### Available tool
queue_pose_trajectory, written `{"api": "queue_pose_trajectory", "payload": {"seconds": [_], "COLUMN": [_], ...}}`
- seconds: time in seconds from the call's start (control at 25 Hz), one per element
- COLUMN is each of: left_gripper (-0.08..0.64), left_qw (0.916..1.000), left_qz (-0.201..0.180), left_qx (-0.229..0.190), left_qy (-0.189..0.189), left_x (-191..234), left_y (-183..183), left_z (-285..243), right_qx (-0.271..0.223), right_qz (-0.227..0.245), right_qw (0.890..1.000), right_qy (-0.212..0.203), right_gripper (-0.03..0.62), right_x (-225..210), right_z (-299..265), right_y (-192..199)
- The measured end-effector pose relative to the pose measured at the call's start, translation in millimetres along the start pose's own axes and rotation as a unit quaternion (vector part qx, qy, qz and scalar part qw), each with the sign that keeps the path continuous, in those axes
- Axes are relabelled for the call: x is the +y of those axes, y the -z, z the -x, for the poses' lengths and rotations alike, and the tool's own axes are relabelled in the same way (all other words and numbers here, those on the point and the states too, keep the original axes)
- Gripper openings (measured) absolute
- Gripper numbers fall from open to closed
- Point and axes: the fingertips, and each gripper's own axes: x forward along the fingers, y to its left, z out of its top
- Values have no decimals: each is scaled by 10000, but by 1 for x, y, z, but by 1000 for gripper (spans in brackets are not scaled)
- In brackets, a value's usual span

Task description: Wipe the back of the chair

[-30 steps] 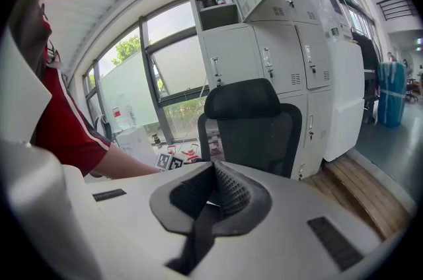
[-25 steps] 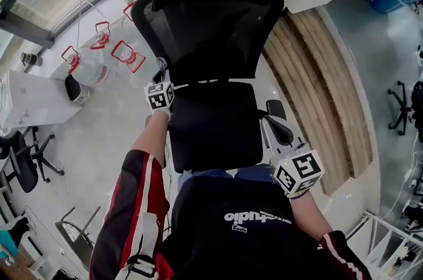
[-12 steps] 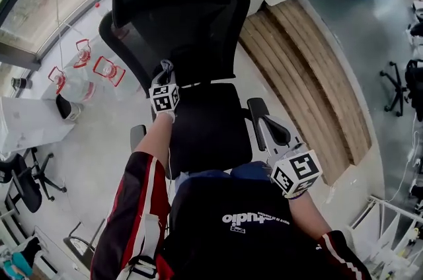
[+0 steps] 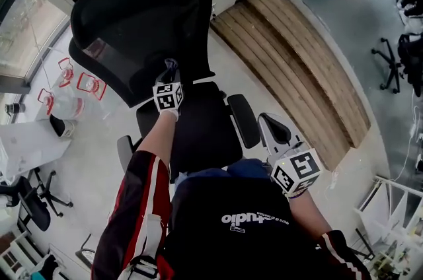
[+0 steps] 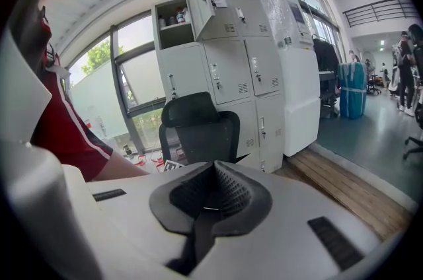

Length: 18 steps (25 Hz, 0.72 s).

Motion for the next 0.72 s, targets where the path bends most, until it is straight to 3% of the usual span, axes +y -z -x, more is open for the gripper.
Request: {"api": "queue_pose_trajectory", "payload": {"seconds": [0.44,0.72], "left_gripper": [57,57], "left_qw": [9972,9922], "left_qz": [-320,-463], "left_qx": [124,30], "left_qy": [659,1155], "left_x": [-110,-179], "left_y": [-11,-30], "left_z": [-57,-64], "right_qx": [-149,-361], "right_qz": [-294,-429], "right_qw": [9979,9952], "right_qy": [561,802], "right_gripper": [14,14], "right_x": [-70,-92], "right_z": [39,67], "right_y": [4,1]}}
